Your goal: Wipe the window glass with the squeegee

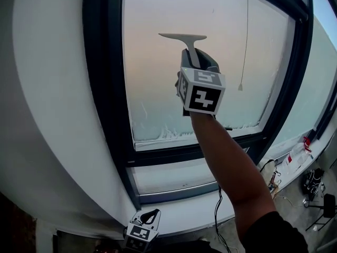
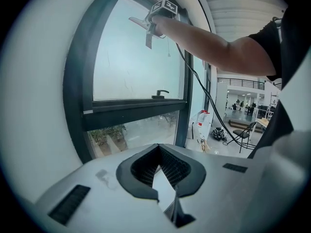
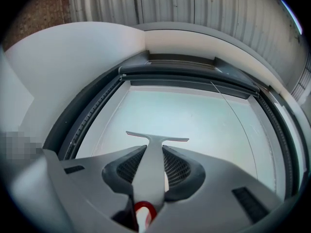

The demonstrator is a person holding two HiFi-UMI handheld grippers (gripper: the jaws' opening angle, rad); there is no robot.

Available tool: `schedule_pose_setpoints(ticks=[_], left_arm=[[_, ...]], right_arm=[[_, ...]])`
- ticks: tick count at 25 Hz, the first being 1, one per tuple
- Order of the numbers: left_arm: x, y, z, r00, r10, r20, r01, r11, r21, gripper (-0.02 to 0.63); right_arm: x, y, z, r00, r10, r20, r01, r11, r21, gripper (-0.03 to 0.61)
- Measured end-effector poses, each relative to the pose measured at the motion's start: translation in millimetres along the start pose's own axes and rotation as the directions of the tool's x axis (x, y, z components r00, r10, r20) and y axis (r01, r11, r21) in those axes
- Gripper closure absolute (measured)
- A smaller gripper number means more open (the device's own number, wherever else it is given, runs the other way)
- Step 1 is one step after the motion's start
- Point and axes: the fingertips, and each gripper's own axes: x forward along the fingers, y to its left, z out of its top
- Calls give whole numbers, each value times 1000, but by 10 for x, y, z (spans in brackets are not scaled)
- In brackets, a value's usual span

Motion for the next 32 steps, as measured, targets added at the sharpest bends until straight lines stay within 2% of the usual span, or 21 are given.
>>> schedule_pose_setpoints(ticks=[5, 14, 22, 32], left_arm=[[-54, 39, -53, 1000, 5, -5, -5, 1000, -6, 614], [-46, 58, -134, 1000, -9, -24, 9, 1000, -3, 614], [-44, 83, -178, 999, -14, -32, 14, 1000, -12, 614], [-52, 94, -235, 999, -23, -41, 22, 1000, -20, 614]], right_arm=[[-76, 45, -207, 1000, -17, -25, 17, 1000, -15, 491], [-273, 247, -702, 995, 5, -98, -4, 1000, 6, 491], [-536, 374, -1114, 991, 10, -133, -14, 999, -31, 491], [-907, 326, -1904, 968, -14, -252, 12, 1000, -9, 491]])
